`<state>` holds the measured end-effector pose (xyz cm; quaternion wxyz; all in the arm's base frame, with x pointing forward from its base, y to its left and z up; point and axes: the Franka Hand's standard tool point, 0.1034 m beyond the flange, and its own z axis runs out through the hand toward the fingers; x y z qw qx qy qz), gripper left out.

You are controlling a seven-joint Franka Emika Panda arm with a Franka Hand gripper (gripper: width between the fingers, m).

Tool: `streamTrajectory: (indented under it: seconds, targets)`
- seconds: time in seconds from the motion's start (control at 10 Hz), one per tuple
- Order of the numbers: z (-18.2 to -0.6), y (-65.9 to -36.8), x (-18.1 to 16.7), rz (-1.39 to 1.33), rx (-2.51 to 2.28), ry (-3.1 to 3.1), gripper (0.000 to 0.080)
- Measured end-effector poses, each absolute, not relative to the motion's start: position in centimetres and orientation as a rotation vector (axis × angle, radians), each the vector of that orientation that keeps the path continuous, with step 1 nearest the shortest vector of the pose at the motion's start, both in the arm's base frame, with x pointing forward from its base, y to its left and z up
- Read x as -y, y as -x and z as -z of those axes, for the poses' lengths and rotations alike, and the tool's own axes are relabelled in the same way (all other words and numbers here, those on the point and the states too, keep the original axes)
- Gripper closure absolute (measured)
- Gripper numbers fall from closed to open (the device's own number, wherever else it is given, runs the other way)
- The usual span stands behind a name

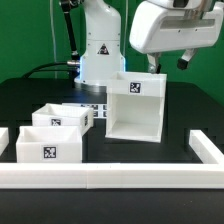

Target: Assemble drawer

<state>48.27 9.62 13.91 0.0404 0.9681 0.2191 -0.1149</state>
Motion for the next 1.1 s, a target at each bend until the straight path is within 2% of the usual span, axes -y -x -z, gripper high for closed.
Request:
streamTrajectory:
  seconds: [0.2,0.4,0.5,0.8,1.1]
  targets:
    - [-14.1,-47.6,-8.8,0.348,-0.328,-3.014,0.015]
    - [-13.5,-46.8,-9.4,0.245,-0.015,-3.064,0.015]
    - [-12.9,-45.9,-9.6,0.199,0.06,-3.077,0.015]
    - [-12.8,-45.8,-9.6,0.215,0.067,-3.077,0.015]
    - [-11.1,-44.6,-9.9,0.173,0.21,-3.172,0.015]
